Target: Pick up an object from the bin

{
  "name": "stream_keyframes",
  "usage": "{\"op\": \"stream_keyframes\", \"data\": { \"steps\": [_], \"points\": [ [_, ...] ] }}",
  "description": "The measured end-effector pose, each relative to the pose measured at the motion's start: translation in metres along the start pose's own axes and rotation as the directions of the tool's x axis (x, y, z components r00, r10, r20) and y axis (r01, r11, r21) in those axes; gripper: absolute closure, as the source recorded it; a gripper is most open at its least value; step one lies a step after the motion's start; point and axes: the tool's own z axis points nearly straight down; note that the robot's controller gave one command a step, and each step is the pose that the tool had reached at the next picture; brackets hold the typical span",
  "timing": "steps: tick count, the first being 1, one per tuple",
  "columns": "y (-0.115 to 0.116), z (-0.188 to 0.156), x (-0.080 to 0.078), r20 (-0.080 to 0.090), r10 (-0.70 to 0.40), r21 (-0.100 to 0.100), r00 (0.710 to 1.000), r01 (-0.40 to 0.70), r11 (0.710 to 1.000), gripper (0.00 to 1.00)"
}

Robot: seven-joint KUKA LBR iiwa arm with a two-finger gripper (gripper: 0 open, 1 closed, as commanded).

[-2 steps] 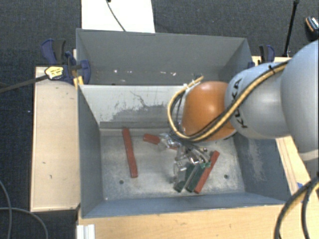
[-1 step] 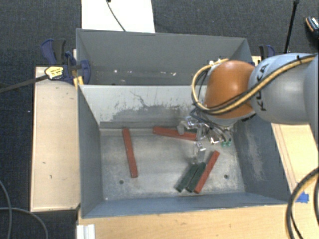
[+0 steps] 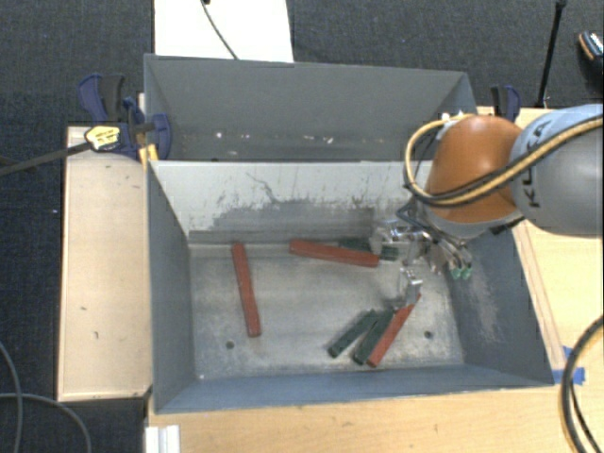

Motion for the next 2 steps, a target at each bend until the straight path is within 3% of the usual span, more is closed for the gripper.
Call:
{"op": "stream_keyframes", "data": {
  "steps": [1,2],
  "points": [
    [0.004,-0.0005,-0.0012,0.001,0.001,-0.003,1.0,-0.001,1.0,1.0],
    [0.0043,0.0001,-0.0006,-0.001,0.004,-0.004,1.0,-0.004,1.0,0.0]
  ]
}}
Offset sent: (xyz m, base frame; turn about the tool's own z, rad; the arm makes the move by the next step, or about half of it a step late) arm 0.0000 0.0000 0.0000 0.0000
